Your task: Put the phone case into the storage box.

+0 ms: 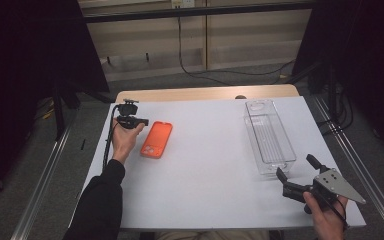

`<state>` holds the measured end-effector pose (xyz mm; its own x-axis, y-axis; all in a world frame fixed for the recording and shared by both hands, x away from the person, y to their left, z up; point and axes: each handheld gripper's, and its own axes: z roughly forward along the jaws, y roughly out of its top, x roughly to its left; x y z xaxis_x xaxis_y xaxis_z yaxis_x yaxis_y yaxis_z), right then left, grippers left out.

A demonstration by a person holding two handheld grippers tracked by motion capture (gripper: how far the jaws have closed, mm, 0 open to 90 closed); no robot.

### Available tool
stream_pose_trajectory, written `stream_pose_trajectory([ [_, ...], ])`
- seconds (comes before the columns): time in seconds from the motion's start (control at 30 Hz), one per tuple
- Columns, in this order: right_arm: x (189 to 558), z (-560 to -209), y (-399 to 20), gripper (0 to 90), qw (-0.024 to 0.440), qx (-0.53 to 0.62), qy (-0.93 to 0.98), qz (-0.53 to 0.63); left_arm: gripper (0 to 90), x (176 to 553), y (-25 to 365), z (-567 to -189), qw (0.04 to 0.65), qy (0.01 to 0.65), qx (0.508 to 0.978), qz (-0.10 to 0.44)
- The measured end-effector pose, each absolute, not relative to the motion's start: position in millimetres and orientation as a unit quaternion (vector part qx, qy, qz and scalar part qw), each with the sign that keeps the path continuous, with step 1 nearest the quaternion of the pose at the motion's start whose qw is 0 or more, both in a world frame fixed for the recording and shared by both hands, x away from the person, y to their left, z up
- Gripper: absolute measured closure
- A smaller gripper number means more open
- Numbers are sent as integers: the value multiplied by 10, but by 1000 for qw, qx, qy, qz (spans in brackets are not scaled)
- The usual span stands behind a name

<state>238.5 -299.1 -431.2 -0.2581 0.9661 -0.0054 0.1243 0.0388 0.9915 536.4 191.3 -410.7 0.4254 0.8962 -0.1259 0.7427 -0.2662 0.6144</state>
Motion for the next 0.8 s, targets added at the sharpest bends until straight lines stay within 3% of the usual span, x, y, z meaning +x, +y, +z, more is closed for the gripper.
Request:
stream_pose_trajectory([
  [0.8,2388,-4318,-2995,0,403,457,598,521,900,5559,1746,-4353,268,550,779,139],
])
